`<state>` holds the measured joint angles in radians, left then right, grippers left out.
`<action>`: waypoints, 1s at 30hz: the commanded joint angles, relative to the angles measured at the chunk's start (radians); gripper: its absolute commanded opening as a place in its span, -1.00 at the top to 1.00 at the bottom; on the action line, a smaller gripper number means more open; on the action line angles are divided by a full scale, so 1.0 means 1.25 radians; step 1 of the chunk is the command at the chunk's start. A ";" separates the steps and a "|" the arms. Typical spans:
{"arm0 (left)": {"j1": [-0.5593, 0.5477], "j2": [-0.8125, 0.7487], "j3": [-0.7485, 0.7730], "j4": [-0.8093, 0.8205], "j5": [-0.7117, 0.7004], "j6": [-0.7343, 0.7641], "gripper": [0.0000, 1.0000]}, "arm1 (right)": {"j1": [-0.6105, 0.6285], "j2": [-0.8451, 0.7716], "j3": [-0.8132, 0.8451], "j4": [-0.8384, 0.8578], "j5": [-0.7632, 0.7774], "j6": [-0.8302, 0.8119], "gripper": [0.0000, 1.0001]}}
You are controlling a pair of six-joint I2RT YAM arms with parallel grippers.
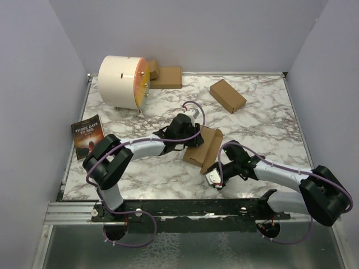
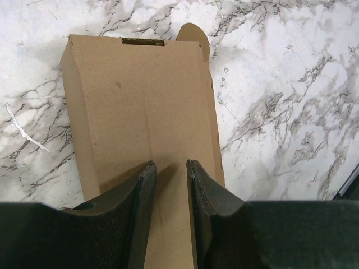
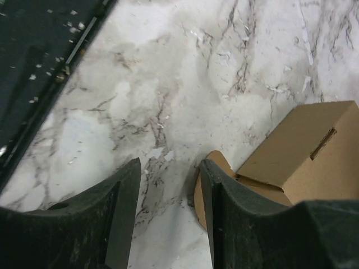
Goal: Fold the paper box
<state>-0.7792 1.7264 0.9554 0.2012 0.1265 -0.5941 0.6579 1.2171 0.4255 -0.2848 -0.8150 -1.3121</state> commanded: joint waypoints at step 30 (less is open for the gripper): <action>0.031 0.043 -0.007 -0.042 0.063 -0.010 0.35 | -0.120 0.026 0.095 -0.065 -0.012 0.064 0.31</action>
<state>-0.7471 1.7432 0.9573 0.2287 0.1986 -0.6155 0.5091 1.2385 0.5209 -0.3458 -0.7742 -1.2354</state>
